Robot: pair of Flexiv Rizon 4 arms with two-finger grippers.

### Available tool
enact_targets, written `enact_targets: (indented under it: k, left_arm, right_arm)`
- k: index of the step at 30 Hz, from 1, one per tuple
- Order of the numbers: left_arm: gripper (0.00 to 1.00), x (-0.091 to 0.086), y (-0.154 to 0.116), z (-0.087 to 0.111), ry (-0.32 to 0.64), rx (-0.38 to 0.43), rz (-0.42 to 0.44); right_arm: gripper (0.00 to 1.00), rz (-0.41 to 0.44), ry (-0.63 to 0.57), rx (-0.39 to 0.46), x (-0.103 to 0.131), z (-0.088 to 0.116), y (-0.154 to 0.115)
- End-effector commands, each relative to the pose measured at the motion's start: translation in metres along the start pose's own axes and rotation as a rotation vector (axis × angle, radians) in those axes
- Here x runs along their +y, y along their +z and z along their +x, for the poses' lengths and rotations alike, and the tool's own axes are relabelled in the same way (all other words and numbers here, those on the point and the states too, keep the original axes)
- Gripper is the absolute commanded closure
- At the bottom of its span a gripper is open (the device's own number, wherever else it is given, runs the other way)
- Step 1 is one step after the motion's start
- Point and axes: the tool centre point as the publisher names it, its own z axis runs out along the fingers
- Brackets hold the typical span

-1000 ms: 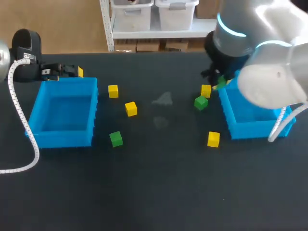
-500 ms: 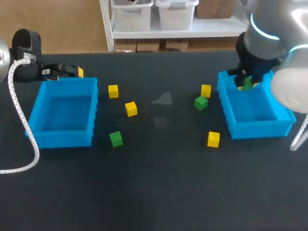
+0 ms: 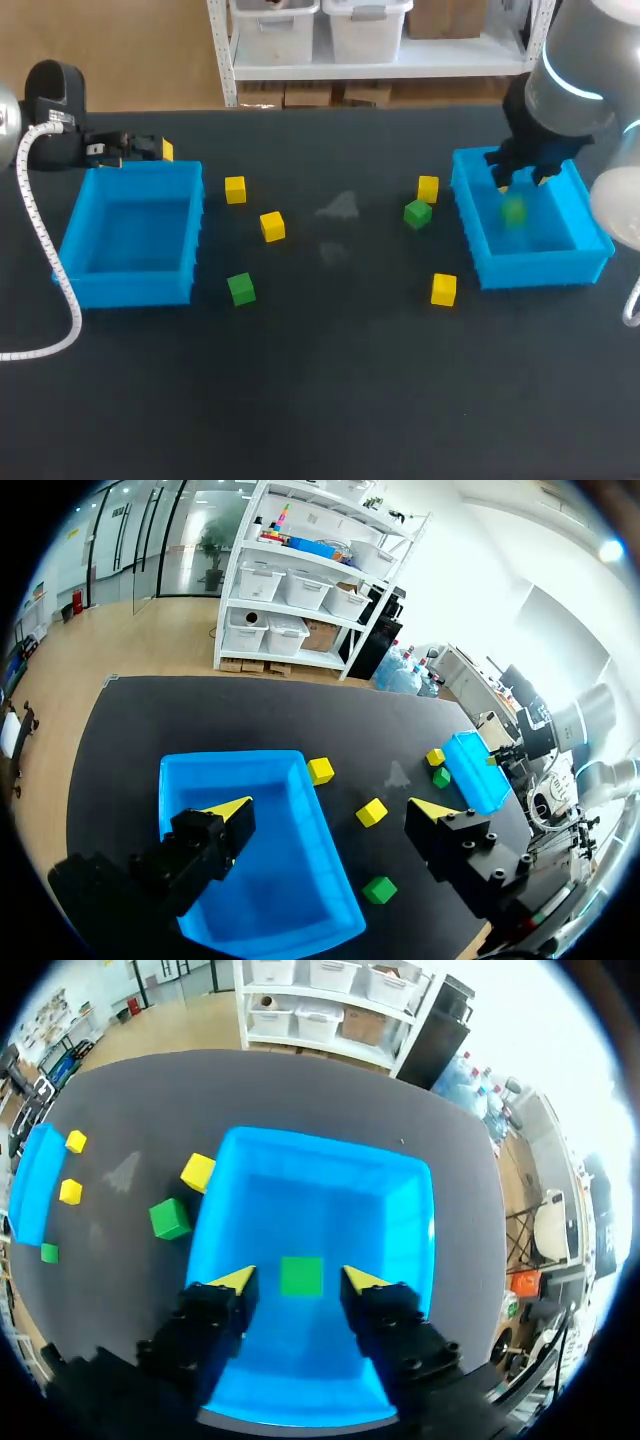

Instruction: Put the green cubes in the right bin and the yellow cubes in the left bin.

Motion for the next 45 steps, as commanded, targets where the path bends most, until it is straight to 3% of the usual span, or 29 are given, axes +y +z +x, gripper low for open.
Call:
enact_targets:
  k: [1,9,19,26,34,45]
  left_arm:
    - [0.0,0.002,0.0,0.002,0.002,-0.007,0.012]
    - [0.0,0.002,0.0,0.002,0.002,-0.007,0.012]
    - [0.0,0.002,0.0,0.002,0.002,-0.007,0.012]
    - [0.0,0.002,0.0,0.002,0.002,-0.007,0.012]
    - [0.0,0.002,0.0,0.002,0.002,-0.007,0.012]
    - [0.0,0.002,0.0,0.002,0.002,-0.007,0.012]
  right_arm:
    - [0.0,0.009,-0.025,0.014,0.011,-0.005,-0.005]
    - [0.0,-0.012,-0.122,0.01,0.034,-0.026,-0.016]
    - [0.0,-0.058,-0.277,0.078,0.071,-0.043,-0.011]
    - [0.0,-0.05,-0.352,0.157,0.093,-0.04,0.006]
    - [0.0,-0.062,-0.394,0.189,0.117,-0.04,0.019]
    - [0.0,-0.064,-0.421,0.222,0.127,-0.03,0.029]
